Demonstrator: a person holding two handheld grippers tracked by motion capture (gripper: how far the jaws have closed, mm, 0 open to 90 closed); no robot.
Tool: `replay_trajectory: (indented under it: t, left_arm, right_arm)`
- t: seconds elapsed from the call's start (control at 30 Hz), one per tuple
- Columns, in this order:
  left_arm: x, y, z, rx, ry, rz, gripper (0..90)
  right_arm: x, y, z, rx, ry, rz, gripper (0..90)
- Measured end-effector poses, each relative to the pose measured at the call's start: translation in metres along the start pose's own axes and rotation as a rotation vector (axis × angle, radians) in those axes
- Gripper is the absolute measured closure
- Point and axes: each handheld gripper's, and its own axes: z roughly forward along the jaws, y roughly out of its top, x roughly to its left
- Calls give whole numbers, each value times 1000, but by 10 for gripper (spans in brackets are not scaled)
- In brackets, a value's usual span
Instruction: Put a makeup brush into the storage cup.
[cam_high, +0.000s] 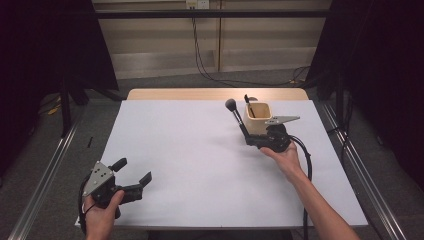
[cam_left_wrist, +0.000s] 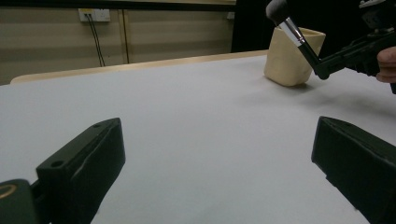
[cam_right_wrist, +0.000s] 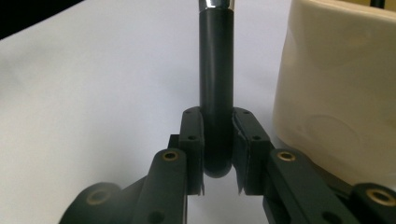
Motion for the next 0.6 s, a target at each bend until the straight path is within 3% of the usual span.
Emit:
replay_trajectory:
  t: [0.6]
  left_arm:
    - [-3,8,3,-13,-10,15,23]
  right_arm:
    - [7,-6,-13,-156,8,-29,756]
